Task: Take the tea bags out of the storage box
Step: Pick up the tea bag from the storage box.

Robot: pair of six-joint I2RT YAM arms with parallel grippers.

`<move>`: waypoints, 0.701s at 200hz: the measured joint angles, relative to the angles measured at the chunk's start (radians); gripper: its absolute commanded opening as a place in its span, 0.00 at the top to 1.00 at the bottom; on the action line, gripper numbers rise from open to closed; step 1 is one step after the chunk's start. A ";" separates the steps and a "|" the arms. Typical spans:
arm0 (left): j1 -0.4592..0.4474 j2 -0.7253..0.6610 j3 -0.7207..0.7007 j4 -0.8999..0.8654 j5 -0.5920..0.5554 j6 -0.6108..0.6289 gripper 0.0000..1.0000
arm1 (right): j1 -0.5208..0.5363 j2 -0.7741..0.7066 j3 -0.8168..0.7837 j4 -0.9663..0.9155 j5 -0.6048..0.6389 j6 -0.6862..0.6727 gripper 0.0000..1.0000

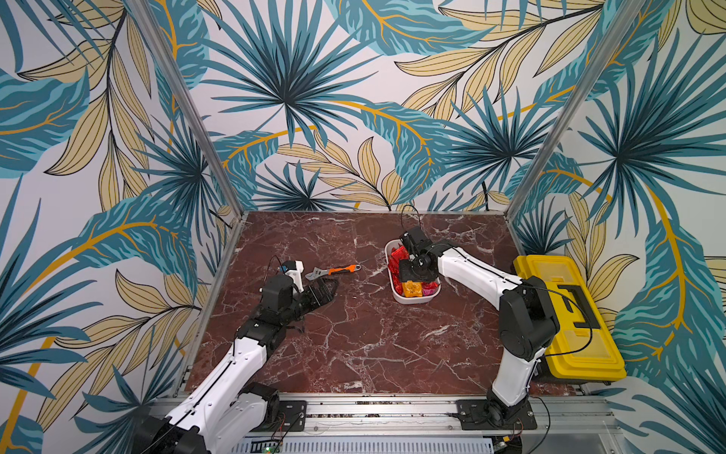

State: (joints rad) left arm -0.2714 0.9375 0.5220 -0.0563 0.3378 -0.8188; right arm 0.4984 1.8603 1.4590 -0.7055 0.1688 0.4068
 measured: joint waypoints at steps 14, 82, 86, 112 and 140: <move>0.000 0.000 0.000 0.000 0.000 0.000 0.00 | 0.000 0.000 0.000 0.000 0.000 -0.001 0.48; 0.000 0.000 0.000 0.000 0.000 0.000 0.00 | 0.000 -0.003 0.000 -0.003 -0.008 0.003 0.77; 0.000 0.000 0.000 0.000 0.000 0.000 0.00 | 0.000 -0.004 0.000 -0.004 -0.010 0.003 0.77; 0.000 0.000 0.000 0.001 0.004 0.000 0.00 | 0.000 -0.032 0.000 -0.005 -0.019 0.005 0.80; -0.003 0.005 0.000 0.022 0.033 0.006 0.00 | 0.000 -0.095 0.001 -0.010 -0.035 0.016 0.81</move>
State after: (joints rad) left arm -0.2745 0.9421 0.5224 -0.0345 0.3710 -0.8127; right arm 0.4984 1.7653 1.4597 -0.7158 0.1337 0.4232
